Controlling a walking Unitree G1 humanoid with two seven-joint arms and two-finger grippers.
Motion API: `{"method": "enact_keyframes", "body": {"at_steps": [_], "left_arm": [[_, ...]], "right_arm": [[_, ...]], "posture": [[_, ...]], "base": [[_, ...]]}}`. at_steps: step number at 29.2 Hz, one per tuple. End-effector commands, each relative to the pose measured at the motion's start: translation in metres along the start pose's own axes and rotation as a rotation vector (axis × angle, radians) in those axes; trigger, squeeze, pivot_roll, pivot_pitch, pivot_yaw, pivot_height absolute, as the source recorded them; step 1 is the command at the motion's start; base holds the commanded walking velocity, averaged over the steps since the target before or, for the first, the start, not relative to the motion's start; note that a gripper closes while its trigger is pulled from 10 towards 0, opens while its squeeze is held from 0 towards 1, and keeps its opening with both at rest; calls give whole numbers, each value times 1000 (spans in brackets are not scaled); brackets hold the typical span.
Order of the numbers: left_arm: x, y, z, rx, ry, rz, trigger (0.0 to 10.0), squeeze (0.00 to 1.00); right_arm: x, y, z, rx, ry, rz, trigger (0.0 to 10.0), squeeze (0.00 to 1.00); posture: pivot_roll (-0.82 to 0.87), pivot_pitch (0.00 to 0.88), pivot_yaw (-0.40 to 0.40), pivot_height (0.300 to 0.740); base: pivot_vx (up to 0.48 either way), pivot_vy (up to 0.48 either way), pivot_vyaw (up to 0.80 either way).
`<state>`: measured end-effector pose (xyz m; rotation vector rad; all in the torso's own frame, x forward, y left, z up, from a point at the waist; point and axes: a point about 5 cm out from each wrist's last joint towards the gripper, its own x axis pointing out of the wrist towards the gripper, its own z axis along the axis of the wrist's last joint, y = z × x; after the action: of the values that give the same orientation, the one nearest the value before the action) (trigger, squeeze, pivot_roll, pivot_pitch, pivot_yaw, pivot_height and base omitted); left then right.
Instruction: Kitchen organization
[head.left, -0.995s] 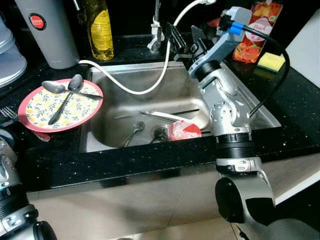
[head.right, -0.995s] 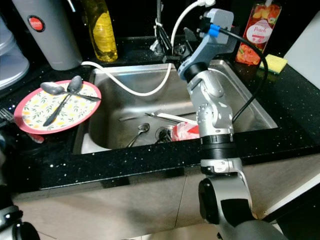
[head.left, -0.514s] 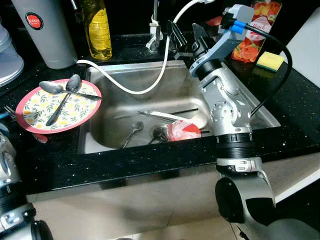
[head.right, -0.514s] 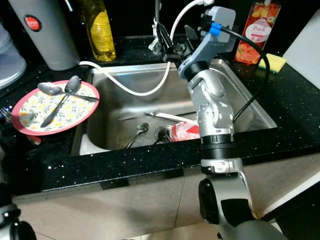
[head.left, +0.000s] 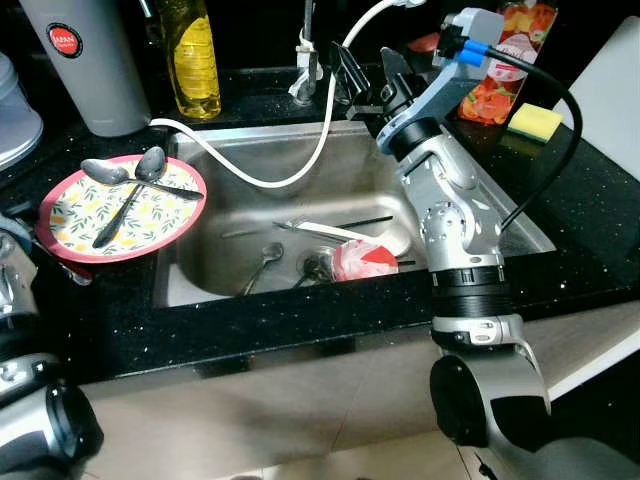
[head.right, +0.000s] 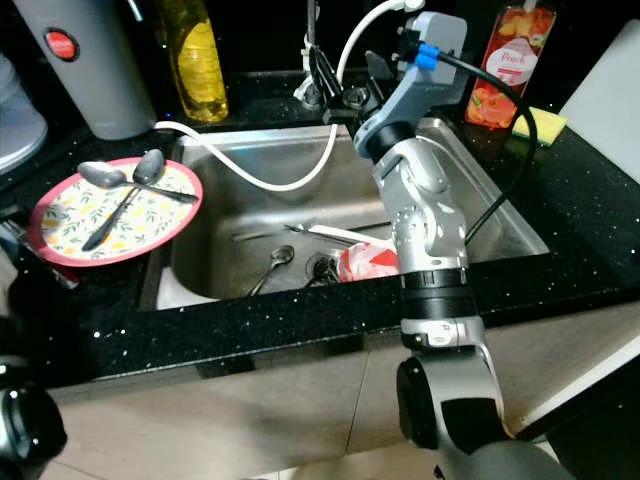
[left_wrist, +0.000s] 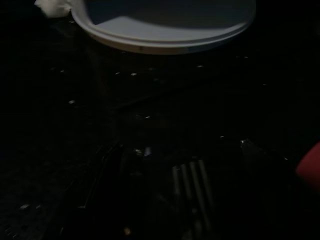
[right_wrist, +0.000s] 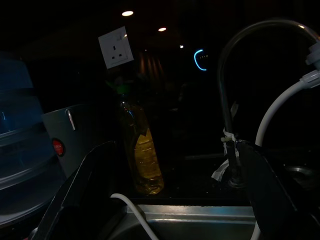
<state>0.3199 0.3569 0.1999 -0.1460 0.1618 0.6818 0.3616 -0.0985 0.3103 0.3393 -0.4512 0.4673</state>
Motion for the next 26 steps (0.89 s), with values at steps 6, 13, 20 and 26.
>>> {"method": "enact_keyframes", "body": {"at_steps": [6, 13, 20, 26], "left_arm": [[-4, 0, -34, 14, 180, -28, 4902, 0], [-11, 13, -58, -22, 250, 69, 0, 0], [-15, 33, -57, -12, 208, 198, 0, 0], [-24, 45, -25, 70, -7, 319, 0, 0]], "right_arm": [[-9, -7, 3, -27, -2, -40, 10000, 0], [-8, -9, 4, -27, -7, -42, 10000, 0], [-3, -1, 1, -10, 3, -12, 10000, 0], [0, 3, -1, -1, 11, 9, 10000, 0]], "posture": [[121, 25, 53, 740], [132, 11, 51, 740], [169, 10, 18, 740], [180, 8, 4, 740]], "base": [[0, 0, 0], [0, 0, 0], [0, 0, 0], [0, 0, 0]]}}
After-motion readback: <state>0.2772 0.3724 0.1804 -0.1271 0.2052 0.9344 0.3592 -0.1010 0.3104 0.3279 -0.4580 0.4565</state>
